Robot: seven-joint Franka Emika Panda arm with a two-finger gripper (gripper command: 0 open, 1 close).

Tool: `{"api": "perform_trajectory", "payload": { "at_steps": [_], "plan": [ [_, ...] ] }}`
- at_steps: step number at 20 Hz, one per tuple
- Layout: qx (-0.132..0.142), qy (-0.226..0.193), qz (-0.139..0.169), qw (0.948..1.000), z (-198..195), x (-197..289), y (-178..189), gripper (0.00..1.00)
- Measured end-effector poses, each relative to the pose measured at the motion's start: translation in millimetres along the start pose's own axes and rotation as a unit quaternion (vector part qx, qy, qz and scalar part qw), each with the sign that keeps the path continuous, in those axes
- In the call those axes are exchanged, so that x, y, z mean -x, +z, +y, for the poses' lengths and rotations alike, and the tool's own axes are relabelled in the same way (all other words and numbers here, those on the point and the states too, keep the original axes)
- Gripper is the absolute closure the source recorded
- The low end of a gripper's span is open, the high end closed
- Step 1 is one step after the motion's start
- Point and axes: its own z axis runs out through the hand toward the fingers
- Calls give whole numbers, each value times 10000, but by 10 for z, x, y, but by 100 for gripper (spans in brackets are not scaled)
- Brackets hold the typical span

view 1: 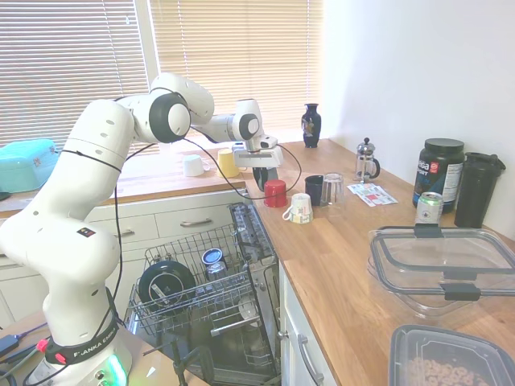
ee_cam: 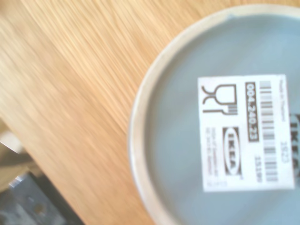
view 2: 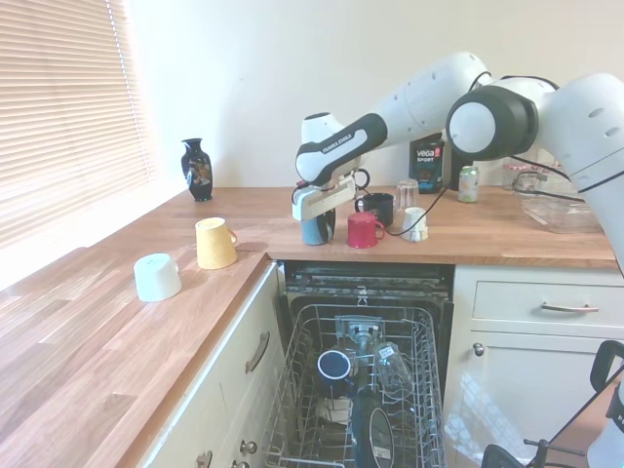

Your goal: Unload the gray mug from the dishwasher

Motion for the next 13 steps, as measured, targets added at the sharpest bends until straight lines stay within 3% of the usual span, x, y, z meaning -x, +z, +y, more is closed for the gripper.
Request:
{"api": "perform_trajectory", "payload": {
  "at_steps": [4,10,13],
  "plan": [
    [-130,48,129,9998,-50,8,-209,0],
    [-177,124,218,9995,68,-42,-239,0],
    [-360,151,335,9987,187,37,-582,0]
  ]
}}
